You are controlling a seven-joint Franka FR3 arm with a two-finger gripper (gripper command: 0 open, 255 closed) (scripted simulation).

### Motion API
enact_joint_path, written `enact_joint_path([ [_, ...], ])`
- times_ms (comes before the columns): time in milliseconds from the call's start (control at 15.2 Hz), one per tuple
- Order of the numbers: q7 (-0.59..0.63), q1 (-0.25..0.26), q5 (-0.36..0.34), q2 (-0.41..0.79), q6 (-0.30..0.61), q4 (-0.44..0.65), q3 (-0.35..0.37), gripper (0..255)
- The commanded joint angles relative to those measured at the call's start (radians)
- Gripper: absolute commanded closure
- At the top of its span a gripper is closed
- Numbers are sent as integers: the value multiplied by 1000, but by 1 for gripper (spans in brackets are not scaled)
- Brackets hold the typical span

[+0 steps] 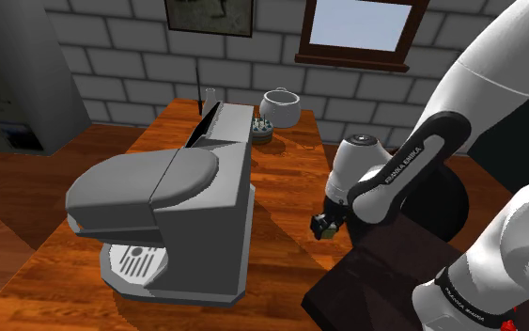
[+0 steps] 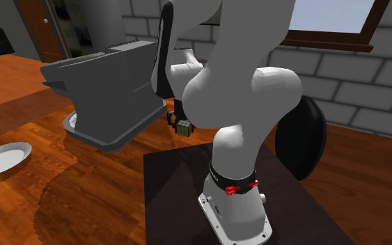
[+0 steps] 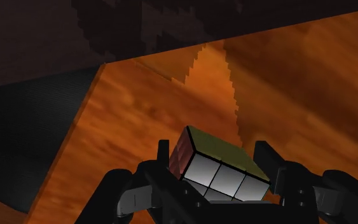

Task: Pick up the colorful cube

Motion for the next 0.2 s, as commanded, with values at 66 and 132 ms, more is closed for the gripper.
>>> enact_joint_path([
  [66, -10, 2, 16, -49, -47, -3, 3, 255],
  [132, -10, 2, 16, -49, -47, -3, 2, 255],
])
